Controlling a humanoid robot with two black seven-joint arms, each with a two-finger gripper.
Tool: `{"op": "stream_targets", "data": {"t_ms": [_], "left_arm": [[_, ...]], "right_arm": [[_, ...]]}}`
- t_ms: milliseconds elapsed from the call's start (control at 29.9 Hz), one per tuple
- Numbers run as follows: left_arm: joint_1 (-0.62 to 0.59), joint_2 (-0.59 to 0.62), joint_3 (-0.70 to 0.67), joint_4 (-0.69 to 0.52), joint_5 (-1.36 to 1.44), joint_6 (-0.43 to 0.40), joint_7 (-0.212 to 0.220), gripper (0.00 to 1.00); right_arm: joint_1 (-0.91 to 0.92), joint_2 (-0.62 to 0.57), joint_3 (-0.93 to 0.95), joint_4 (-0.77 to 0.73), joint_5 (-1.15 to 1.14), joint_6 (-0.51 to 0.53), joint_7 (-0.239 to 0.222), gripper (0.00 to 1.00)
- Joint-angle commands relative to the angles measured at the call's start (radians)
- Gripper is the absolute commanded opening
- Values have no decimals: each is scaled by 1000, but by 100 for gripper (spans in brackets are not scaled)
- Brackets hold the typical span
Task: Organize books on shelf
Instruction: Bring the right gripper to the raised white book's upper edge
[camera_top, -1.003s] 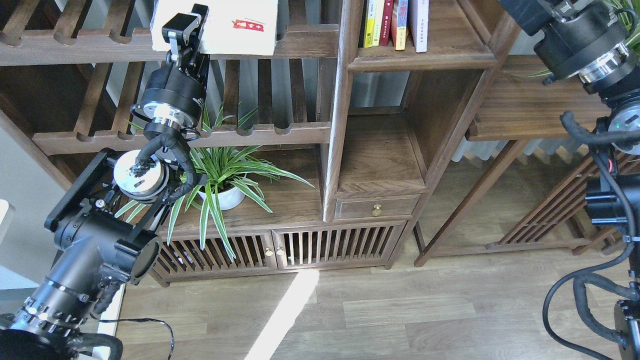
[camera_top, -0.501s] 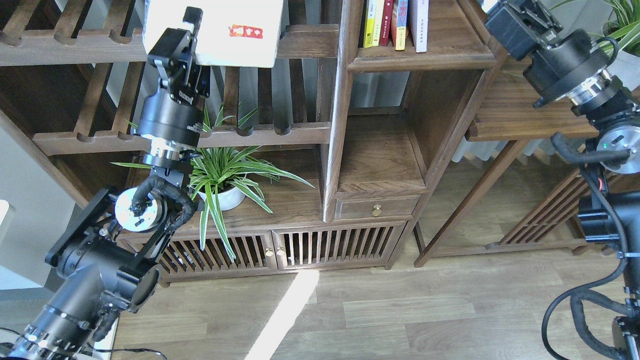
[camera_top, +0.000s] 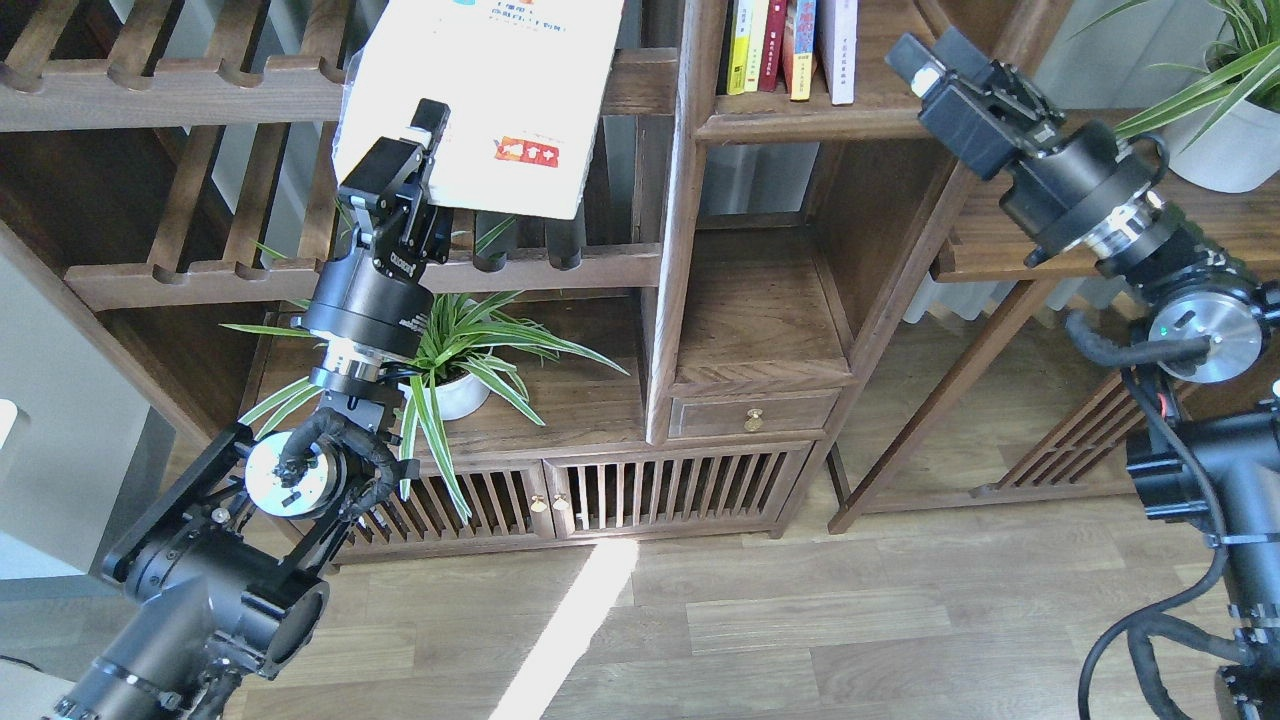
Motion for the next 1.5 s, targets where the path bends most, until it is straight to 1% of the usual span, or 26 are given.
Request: {"op": "stream_targets", "data": {"t_ms": [0,134,301,501,669,769,969,1237,1371,1471], "left_arm": [[5,0,-6,1,-1,0,-1,1],[14,0,-4,-6,-2,0,-2,1],[30,17,-4,-63,-2,0,-2,0],[63,35,-9,-115,-1,0,-2,0],[65,58,-9,-143,2,0,1,1],[68,74,-9,-178,4,0,10,1],[94,103,-6,-267,54,0,12,2],[145,147,0,-296,111,0,13,2],[180,166,2,-316,114,0,41,2],[205,169,0,-327,114,0,65,2]], "right_arm": [[-10,5,-28,-3,0,0,0,93],[-19,14,-66,-3,0,0,0,93],[-33,49,-94,-6,0,0,0,93],[-41,51,-100,-12,0,0,0,94],[-45,60,-100,-17,3,0,0,94],[-58,97,-100,-20,9,0,0,94],[-61,187,-105,-20,14,0,0,94],[-58,262,-141,-15,17,0,0,94],[-50,319,-148,-6,17,0,0,94],[-47,319,-149,-3,17,0,0,94]]}}
